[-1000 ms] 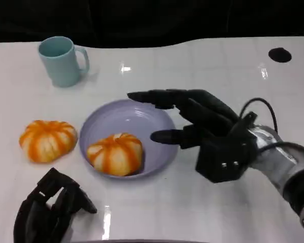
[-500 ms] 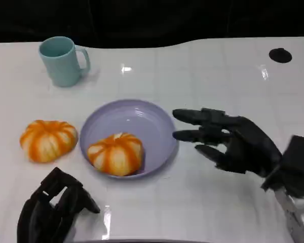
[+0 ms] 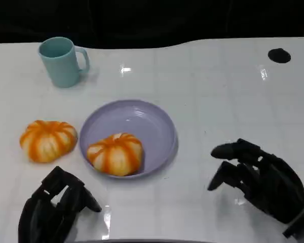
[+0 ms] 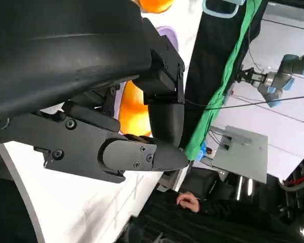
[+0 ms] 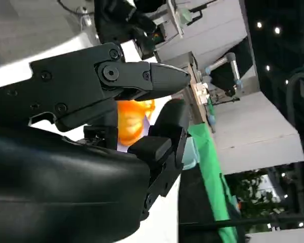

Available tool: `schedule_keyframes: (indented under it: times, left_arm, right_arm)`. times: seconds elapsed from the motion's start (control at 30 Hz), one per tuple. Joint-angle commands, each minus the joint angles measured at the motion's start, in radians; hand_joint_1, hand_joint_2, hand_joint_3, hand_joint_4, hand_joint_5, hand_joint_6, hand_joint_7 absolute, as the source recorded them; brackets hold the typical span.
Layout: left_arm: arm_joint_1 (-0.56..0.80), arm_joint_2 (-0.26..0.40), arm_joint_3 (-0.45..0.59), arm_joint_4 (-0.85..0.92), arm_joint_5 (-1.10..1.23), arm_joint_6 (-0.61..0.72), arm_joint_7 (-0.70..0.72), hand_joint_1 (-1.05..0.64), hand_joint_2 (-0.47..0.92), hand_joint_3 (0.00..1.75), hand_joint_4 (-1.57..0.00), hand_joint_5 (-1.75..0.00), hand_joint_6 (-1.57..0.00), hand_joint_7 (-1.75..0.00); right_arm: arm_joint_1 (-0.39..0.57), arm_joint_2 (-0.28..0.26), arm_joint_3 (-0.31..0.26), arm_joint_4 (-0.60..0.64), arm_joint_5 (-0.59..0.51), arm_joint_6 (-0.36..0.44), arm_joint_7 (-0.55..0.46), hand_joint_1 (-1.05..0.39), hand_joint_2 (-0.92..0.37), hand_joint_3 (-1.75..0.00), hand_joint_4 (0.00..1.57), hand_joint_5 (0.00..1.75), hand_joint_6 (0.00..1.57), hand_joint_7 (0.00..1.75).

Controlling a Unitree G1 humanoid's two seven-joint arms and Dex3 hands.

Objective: Grasp the bread from the table and place it into the plate.

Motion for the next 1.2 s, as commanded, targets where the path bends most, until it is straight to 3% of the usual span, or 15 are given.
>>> schedule_keyframes:
  times: [0.03, 0.1, 0.13, 0.2, 0.43, 0.77, 1.2]
  left_arm:
    - [0.003, 0.013, 0.003, -0.004, 0.004, -0.003, 0.001, -0.58, 0.92, 0.25, -0.63, -1.75, -0.49, -1.53]
    - [0.002, 0.013, 0.003, -0.004, 0.003, -0.002, -0.001, -0.58, 0.92, 0.25, -0.63, -1.75, -0.49, -1.54]
    - [0.002, 0.014, 0.003, -0.004, 0.003, -0.003, -0.003, -0.58, 0.92, 0.25, -0.63, -1.75, -0.49, -1.54]
    - [0.001, 0.016, 0.003, -0.003, 0.0, -0.001, -0.008, -0.58, 0.92, 0.25, -0.63, -1.75, -0.49, -1.54]
    - [-0.002, 0.02, 0.005, -0.002, 0.0, 0.004, -0.007, -0.58, 0.92, 0.23, -0.63, -1.75, -0.5, -1.52]
    - [0.005, 0.022, 0.004, -0.008, 0.01, -0.01, -0.002, -0.58, 0.92, 0.26, -0.63, -1.75, -0.5, -1.52]
    - [0.009, 0.022, 0.011, -0.007, 0.0, -0.003, -0.002, -0.58, 0.92, 0.26, -0.63, -1.75, -0.5, -1.51]
  right_arm:
    - [0.045, -0.017, -0.044, -0.055, 0.058, 0.106, 0.026, -0.51, -0.92, -0.48, 0.41, 1.74, 0.31, 1.47]
    - [0.051, -0.012, -0.062, -0.063, 0.087, 0.168, 0.024, -0.5, -0.92, -0.49, 0.43, 1.75, 0.3, 1.55]
    - [0.053, -0.009, -0.075, -0.067, 0.11, 0.211, 0.021, -0.49, -0.92, -0.48, 0.51, 1.75, 0.33, 1.66]
    - [0.057, -0.007, -0.092, -0.075, 0.139, 0.279, 0.013, -0.49, -0.92, -0.46, 0.63, 1.75, 0.43, 1.73]
    - [0.057, -0.001, -0.123, -0.055, 0.143, 0.342, 0.025, -0.5, -0.92, -0.42, 0.71, 1.75, 0.52, 1.75]
    - [0.048, -0.001, -0.138, -0.028, 0.126, 0.338, 0.074, -0.49, -0.92, -0.43, 0.7, 1.75, 0.51, 1.75]
    - [0.046, 0.005, -0.14, -0.033, 0.113, 0.338, 0.067, -0.5, -0.92, -0.43, 0.68, 1.75, 0.48, 1.75]
